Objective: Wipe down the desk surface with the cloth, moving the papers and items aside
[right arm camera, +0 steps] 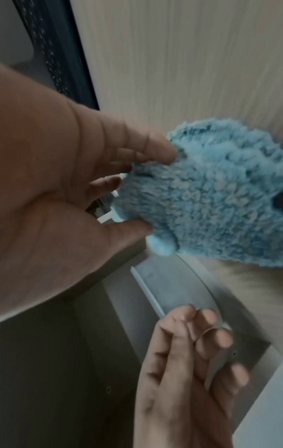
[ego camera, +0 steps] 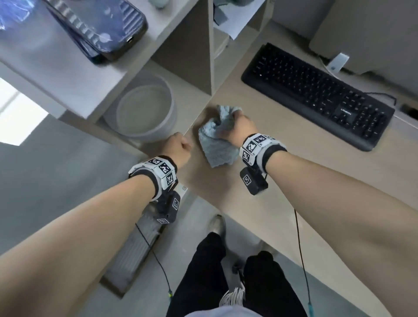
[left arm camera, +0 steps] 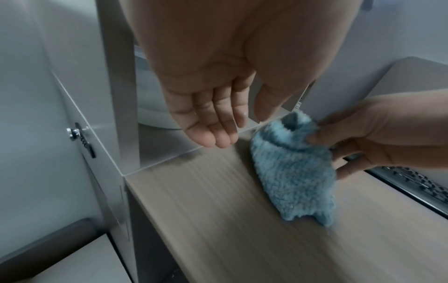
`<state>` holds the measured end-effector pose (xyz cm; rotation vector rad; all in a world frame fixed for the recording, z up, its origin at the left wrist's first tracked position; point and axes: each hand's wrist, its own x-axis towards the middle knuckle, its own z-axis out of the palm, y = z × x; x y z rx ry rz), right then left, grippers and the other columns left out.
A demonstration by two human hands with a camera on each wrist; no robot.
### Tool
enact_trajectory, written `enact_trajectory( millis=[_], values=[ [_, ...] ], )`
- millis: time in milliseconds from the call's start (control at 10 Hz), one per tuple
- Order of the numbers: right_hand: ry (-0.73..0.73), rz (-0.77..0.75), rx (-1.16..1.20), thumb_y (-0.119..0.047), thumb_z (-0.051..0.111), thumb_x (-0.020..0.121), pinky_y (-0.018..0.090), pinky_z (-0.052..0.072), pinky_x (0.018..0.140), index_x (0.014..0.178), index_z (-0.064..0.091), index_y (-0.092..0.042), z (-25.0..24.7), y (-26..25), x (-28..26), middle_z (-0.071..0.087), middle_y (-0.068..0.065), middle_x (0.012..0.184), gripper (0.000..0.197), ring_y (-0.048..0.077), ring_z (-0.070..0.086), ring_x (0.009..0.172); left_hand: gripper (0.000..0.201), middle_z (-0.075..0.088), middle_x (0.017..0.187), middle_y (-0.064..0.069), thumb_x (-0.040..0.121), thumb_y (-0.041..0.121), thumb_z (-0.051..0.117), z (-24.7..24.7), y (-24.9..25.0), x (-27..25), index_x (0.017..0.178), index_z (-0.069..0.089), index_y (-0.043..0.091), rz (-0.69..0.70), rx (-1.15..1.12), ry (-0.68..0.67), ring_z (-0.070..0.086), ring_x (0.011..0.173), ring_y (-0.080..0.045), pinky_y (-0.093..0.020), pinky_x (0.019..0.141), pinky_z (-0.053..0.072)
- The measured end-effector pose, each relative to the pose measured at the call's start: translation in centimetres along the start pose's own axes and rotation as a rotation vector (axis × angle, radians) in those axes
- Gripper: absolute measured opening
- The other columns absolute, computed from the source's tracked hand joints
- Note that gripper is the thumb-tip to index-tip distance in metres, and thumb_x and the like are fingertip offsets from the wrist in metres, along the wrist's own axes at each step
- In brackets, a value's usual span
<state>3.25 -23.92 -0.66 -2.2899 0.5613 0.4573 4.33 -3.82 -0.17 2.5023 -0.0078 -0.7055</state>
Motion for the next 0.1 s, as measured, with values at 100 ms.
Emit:
enact_trajectory(
  millis=[100],
  values=[
    [-0.023,0.022,-0.078,-0.025,0.069,0.088,0.036,0.047,0.087,0.137,0.040,-0.003,0.05,0.51,0.11,0.057,0.020,0.126,0.061,0.037,0.057,0.115,0.005,0.069,0.092,-0.007,0.089,0.016,0.056,-0.05,0.38,0.01,0.086,0.059,0.017,0.023,-0.036,0.027,0.064,0.088,-0.029,-0.033,0.082,0.052]
  ],
)
